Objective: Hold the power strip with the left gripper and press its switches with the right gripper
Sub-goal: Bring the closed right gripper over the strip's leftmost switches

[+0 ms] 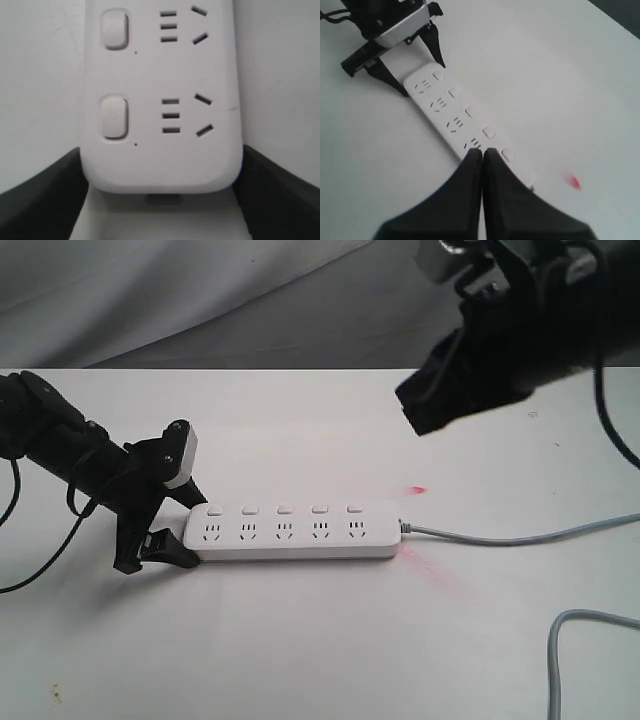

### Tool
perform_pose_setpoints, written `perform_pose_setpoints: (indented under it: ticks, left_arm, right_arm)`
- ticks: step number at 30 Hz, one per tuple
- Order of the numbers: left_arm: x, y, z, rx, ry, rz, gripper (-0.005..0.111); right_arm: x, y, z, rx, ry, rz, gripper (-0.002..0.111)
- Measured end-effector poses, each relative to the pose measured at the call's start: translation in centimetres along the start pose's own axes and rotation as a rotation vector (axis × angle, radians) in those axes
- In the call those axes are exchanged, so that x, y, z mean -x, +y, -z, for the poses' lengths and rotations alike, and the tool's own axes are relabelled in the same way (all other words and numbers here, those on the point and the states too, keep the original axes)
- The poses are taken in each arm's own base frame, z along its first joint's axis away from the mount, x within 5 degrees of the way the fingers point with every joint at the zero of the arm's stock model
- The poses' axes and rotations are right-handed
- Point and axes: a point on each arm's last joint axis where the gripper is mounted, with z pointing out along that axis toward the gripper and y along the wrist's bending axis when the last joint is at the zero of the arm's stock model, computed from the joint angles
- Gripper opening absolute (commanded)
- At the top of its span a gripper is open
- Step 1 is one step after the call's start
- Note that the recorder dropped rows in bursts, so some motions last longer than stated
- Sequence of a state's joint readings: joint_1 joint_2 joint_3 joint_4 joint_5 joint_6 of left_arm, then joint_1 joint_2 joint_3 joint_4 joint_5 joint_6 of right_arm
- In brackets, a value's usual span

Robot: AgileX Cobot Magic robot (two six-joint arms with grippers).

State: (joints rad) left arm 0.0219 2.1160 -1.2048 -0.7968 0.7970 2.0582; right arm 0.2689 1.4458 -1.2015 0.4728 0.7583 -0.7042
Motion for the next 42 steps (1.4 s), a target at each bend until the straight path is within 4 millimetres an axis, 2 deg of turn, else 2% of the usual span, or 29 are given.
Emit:
perform_pose_setpoints:
  ticks: [3, 6, 12, 18, 26, 31, 35, 39, 42]
  left_arm:
    - [0.0, 0.0, 0.0, 0.000, 0.000, 0.000, 0.046]
    - [0.0, 0.0, 0.0, 0.000, 0.000, 0.000, 0.046]
    - [0.0, 0.0, 0.0, 0.000, 0.000, 0.000, 0.046]
    - [0.0, 0.0, 0.0, 0.000, 0.000, 0.000, 0.046]
    - [0.0, 0.0, 0.0, 0.000, 0.000, 0.000, 0.046]
    - [0.0, 0.0, 0.0, 0.000, 0.000, 0.000, 0.046]
    - [0.0, 0.0, 0.0, 0.000, 0.000, 0.000, 0.046]
    - [0.0, 0.0, 0.0, 0.000, 0.000, 0.000, 0.046]
    - [0.0, 0.0, 0.0, 0.000, 0.000, 0.000, 0.046]
  right_arm:
    - [1.9, -1.8, -2.6, 0.056, -0.016, 0.066, 0.000]
    - [2.6, -3.1, -6.3, 0.123, -0.017, 0.130, 0.000]
    - [1.1, -3.7, -12.8, 0.270, -0.033, 0.166, 0.000]
    - [-0.8, -3.4, -17.5, 0.339, -0.029, 0.208, 0.000]
    - [-1.5, -0.7, -21.2, 0.367, -0.058, 0.320, 0.000]
    - [-1.5, -0.7, -23.1, 0.361, -0.114, 0.373, 0.000]
    - [-0.6, -1.1, -24.0, 0.347, -0.154, 0.365, 0.000]
    - [0.7, -0.5, -24.1, 0.331, -0.197, 0.369, 0.001]
    - [1.1, 0.2, -24.4, 0.319, -0.206, 0.370, 0.013]
